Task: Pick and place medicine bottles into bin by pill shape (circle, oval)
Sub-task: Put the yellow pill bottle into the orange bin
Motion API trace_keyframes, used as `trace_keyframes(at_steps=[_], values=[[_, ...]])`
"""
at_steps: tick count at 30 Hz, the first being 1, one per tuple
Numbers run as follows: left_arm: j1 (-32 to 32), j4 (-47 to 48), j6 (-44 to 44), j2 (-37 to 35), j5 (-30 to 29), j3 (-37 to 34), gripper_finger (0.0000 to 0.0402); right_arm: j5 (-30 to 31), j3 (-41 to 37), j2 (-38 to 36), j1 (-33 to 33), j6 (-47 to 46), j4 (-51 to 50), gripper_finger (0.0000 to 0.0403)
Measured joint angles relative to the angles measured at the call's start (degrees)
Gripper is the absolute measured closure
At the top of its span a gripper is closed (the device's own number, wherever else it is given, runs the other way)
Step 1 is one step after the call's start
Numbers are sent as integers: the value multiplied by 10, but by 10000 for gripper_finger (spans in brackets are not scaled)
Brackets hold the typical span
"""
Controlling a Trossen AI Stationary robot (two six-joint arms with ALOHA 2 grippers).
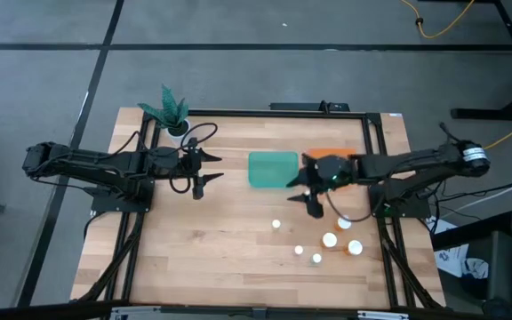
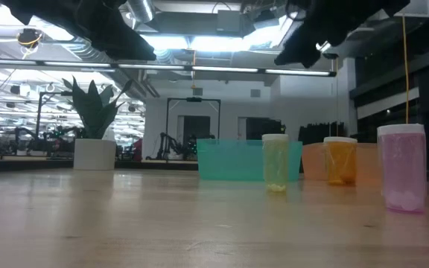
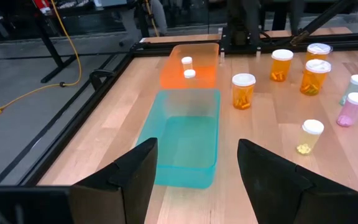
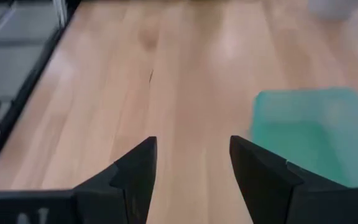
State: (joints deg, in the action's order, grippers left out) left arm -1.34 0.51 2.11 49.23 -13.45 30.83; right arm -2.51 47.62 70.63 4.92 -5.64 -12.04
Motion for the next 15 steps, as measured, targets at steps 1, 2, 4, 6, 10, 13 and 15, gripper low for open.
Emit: trace_keyframes(at_steps=[1, 2, 4, 6, 10, 13, 15], values=[[0, 0, 0, 0, 0, 0, 188, 0, 0, 17, 9, 2, 0, 199], [0, 0, 0, 0, 0, 0, 188, 0, 0, 34, 16, 4, 1, 199], [0, 0, 0, 0, 0, 0, 188, 0, 5, 67, 26, 14, -2, 199], [0, 0, 0, 0, 0, 0, 188, -1, 13, 94, 32, 26, -15, 199], [0, 0, 0, 0, 0, 0, 188, 0, 21, 132, 41, 50, -44, 199], [0, 0, 0, 0, 0, 0, 188, -2, 21, 163, 48, 61, -58, 199], [0, 0, 0, 0, 0, 0, 188, -8, 21, 186, 50, 59, -57, 199]])
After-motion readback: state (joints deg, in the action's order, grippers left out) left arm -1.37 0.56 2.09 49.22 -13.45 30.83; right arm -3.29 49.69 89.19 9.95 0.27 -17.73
